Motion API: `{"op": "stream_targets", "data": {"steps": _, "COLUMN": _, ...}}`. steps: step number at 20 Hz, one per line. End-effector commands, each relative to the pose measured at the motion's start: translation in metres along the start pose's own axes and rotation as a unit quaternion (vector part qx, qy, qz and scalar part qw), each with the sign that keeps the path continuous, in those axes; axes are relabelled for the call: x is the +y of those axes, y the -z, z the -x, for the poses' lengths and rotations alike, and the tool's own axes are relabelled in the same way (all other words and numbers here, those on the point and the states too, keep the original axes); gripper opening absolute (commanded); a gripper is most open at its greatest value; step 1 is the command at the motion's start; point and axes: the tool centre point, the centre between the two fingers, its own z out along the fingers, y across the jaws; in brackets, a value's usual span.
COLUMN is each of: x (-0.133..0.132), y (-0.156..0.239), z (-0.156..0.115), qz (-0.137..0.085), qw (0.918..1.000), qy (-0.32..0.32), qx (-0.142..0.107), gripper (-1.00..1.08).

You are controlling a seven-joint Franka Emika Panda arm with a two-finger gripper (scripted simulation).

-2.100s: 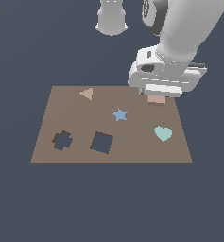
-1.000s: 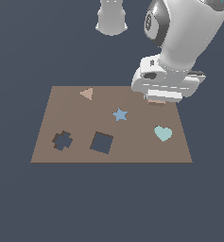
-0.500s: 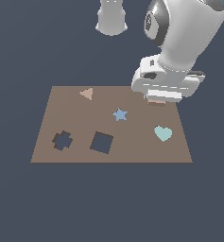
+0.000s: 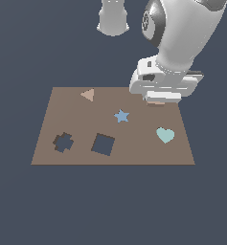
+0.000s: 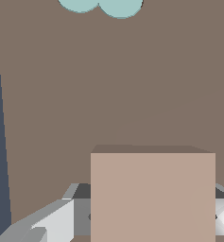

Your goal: Insert a designated object into the corresponding slot on a board.

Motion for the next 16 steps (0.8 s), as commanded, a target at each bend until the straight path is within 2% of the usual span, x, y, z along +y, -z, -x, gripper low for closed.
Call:
{"op": "stream_targets", "data": {"steps": 1, "x": 0.006, "y": 0.001, "z": -0.001, "qz": 0.0, "qw": 0.9999, "qy": 0.015, "qx": 0.0, "gripper": -1.0}}
{"op": "stream_targets", "data": {"steps": 9, "x": 0.036, "y": 0.002, "z": -0.007, "qz": 0.0, "qw": 0.996, "qy": 0.089, "qx": 0.0, "gripper": -1.0}}
{"op": "stream_targets", "data": {"steps": 16, "x": 0.071, "y": 0.003, "z": -0.02, "qz": 0.0, "qw": 0.9835, "qy": 0.181, "qx": 0.0, "gripper": -1.0}}
